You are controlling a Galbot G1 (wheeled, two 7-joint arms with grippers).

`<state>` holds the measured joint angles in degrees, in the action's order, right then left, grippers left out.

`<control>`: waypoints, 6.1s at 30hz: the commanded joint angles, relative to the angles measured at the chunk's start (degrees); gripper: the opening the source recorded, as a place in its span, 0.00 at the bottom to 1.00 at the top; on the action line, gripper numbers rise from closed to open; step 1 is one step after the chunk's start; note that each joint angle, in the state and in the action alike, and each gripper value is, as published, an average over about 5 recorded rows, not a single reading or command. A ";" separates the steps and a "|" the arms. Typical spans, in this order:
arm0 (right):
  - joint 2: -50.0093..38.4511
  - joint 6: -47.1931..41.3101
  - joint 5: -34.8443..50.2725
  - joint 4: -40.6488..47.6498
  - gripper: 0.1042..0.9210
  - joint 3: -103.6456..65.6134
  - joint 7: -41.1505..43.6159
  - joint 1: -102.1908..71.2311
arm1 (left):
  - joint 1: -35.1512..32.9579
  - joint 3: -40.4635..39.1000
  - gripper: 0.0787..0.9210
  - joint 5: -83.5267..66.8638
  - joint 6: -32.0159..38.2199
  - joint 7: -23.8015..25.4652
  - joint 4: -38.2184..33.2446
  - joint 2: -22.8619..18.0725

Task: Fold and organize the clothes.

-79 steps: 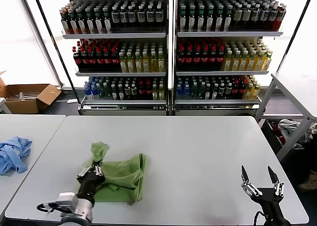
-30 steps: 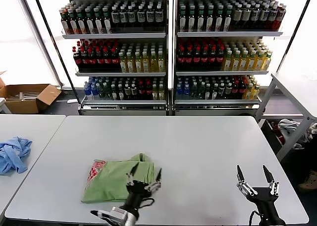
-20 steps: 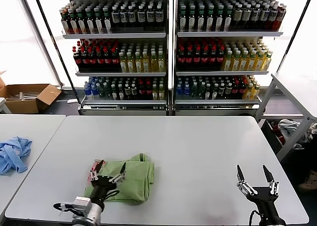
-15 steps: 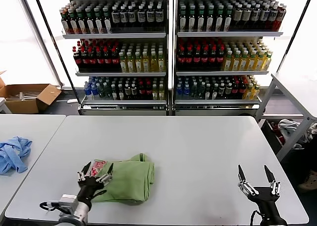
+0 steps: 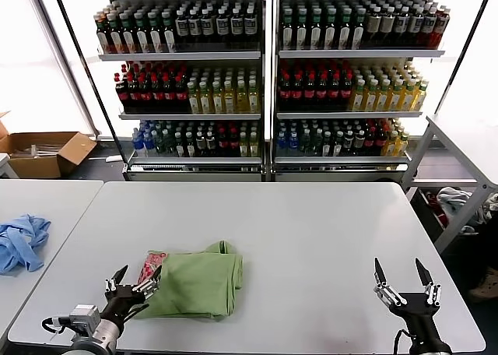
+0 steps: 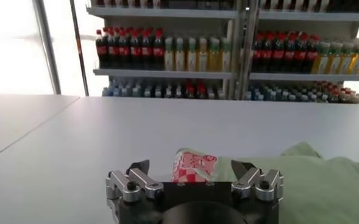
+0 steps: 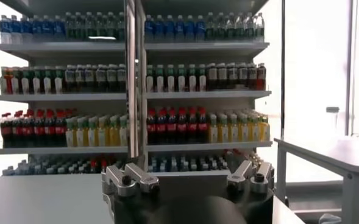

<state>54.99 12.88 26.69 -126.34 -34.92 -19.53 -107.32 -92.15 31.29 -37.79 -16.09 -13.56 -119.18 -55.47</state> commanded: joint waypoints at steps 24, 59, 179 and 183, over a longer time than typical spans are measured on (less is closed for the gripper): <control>0.38 0.28 -0.53 -0.41 0.88 -0.41 0.03 -1.36 | 2.77 -1.00 0.82 -7.10 1.42 7.91 10.10 -2.45; -0.96 -1.65 0.16 -0.65 0.88 1.86 -0.44 4.74 | -1.48 38.31 0.11 -7.73 0.86 8.27 -0.65 15.04; 19.47 -33.08 18.56 25.92 0.21 40.77 -0.76 52.63 | 2.42 -0.62 0.88 15.67 8.27 6.65 -4.91 0.09; 15.80 -32.52 18.03 23.57 0.08 37.92 -0.04 50.56 | 2.38 -0.56 0.88 15.65 7.99 6.33 -4.95 0.10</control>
<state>75.16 -20.80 45.38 -100.11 6.50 -20.33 -55.01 -89.59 30.49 -22.17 -7.90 -7.15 -124.13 -55.35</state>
